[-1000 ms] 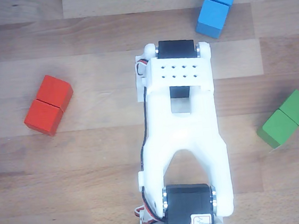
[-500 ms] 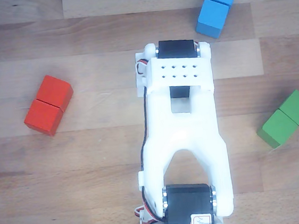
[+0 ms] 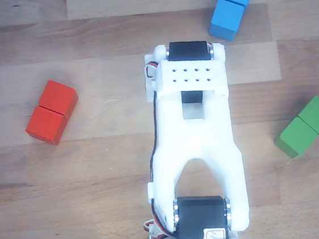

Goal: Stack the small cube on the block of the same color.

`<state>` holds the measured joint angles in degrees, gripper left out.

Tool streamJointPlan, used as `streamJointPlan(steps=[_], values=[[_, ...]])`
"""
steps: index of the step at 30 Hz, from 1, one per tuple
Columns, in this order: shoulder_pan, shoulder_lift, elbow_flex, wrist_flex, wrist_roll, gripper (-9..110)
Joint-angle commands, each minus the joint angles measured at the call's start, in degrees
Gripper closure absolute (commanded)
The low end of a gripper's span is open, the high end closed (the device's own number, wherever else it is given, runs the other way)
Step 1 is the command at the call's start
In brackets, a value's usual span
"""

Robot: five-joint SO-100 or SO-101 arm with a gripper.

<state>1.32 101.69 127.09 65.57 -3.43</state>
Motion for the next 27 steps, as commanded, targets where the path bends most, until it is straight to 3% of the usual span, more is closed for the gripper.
streamJointPlan(steps=[1,13,27], values=[[1.05,6.42,-10.28,2.55,-0.53,92],[1.85,2.81,-33.75,20.13,-0.62,92],[10.37,-15.29,-53.96,21.53,-0.62,92]])
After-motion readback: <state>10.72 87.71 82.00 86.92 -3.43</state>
